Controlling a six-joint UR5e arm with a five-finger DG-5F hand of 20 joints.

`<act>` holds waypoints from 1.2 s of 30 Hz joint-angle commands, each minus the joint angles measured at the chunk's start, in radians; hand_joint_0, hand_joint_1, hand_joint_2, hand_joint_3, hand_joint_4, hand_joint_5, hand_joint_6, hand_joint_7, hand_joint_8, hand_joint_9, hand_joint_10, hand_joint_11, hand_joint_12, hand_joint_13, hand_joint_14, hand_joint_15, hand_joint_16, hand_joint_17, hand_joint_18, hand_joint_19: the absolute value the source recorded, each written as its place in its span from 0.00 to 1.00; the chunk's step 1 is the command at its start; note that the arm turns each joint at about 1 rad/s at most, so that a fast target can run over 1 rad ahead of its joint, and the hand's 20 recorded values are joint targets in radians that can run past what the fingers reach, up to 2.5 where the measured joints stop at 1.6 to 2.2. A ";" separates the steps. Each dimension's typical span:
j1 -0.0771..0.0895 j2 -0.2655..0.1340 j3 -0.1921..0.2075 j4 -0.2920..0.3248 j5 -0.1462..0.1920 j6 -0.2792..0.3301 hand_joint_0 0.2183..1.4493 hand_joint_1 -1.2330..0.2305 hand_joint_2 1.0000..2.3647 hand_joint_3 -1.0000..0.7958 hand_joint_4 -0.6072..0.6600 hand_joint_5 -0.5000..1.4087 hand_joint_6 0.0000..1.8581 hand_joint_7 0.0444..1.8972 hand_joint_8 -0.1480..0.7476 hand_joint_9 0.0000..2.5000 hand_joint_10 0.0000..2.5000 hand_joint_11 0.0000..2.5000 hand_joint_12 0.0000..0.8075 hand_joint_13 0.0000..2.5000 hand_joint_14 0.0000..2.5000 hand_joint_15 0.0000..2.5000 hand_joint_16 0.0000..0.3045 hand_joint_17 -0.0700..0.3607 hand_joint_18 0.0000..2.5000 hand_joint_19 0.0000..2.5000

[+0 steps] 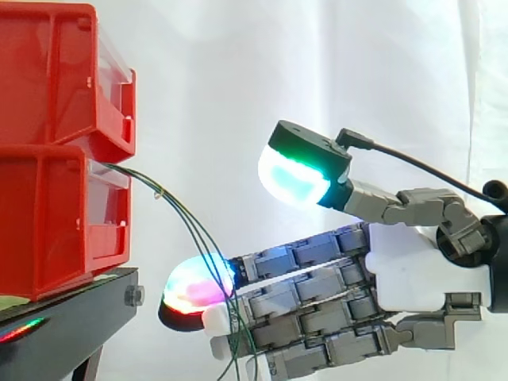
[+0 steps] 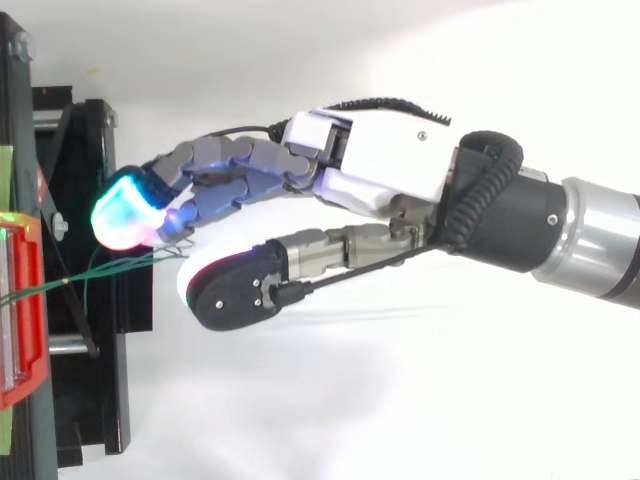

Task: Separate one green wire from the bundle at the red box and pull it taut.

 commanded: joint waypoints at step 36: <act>0.036 -0.042 0.041 0.061 -0.002 -0.021 0.29 0.41 0.01 0.33 0.71 0.20 0.27 0.52 0.45 0.23 0.00 0.05 0.40 0.15 0.00 0.04 0.16 0.42 0.17 0.12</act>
